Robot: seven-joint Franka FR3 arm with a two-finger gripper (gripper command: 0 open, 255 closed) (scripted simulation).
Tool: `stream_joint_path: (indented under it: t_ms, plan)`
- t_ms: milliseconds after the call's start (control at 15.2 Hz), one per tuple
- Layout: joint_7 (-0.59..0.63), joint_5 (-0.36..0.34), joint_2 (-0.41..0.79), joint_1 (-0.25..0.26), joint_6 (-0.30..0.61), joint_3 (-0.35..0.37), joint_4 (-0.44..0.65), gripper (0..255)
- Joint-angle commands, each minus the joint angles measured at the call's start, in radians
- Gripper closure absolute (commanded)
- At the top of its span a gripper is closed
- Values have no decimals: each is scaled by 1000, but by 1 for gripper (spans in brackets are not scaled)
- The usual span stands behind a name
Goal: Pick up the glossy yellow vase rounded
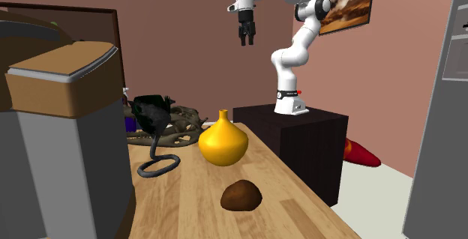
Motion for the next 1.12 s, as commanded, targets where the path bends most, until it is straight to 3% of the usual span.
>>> stream_joint_path:
  t_ms: [0, 528, 1056]
  plan:
    - [0, 0, 0, 0, 0, 0, 0, 0]
    - [113, 75, 225, 42, 208, 97, 15, 0]
    - [222, 102, 499, 71, 385, 184, 114, 0]
